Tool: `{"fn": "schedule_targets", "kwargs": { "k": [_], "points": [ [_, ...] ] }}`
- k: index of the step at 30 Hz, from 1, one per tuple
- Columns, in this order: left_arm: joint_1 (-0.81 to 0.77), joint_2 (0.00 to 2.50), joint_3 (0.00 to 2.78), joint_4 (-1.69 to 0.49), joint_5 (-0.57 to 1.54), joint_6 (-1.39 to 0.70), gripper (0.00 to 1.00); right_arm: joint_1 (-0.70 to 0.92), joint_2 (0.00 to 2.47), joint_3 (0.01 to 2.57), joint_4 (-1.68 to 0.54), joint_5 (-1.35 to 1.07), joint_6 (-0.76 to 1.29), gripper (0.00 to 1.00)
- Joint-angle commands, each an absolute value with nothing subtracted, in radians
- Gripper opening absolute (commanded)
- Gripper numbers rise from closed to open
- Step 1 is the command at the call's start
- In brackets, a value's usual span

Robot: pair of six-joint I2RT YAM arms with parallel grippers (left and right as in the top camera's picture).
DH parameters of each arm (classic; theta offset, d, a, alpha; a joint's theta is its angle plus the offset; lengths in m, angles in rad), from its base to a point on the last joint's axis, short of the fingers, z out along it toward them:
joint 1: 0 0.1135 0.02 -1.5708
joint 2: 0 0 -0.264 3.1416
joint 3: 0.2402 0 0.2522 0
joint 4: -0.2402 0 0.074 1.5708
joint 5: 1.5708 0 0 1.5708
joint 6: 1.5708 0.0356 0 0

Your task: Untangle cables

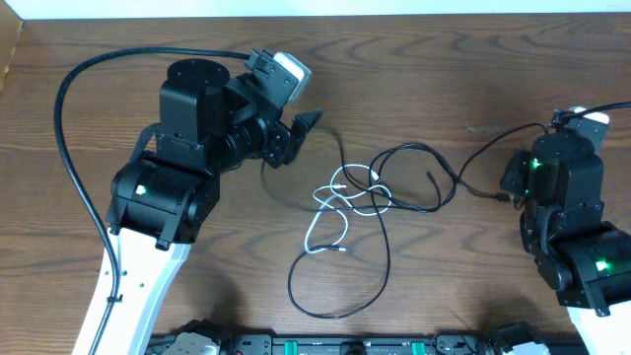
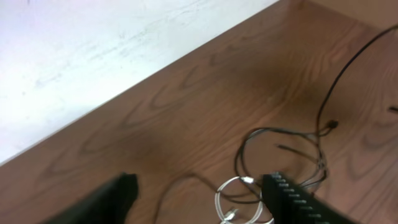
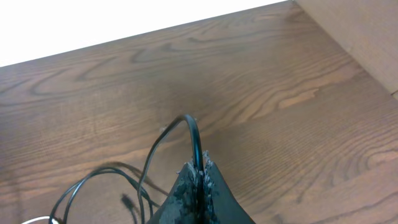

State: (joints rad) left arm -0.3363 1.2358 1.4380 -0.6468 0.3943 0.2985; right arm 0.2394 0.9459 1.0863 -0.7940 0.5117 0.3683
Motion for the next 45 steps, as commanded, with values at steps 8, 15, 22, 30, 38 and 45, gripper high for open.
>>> {"fn": "schedule_targets", "kwargs": {
  "k": [8,15,22,30,38,45],
  "points": [
    [-0.332,1.224,1.459,-0.724,0.409,0.303,0.81,0.237,0.934,1.099,-0.795,0.48,0.379,0.01],
    [-0.332,1.248,1.424,-0.96,0.418,0.325,0.81,0.237,0.934,1.099,-0.798,0.43,0.36,0.58],
    [-0.333,1.279,1.41,-1.176,0.696,0.567,0.81,0.237,0.934,1.099,-0.798,0.416,0.358,0.99],
    [-0.331,1.283,1.409,-1.228,0.542,0.578,0.82,0.25,0.976,1.099,-0.828,0.233,0.308,0.99],
    [-0.33,1.283,1.409,-0.905,0.199,0.36,0.95,0.421,1.102,1.099,-0.883,0.217,0.279,0.99],
    [-0.329,1.283,1.409,-0.722,-0.098,0.308,0.98,0.645,1.265,1.099,-0.912,0.232,0.257,0.99]
  ]
}}
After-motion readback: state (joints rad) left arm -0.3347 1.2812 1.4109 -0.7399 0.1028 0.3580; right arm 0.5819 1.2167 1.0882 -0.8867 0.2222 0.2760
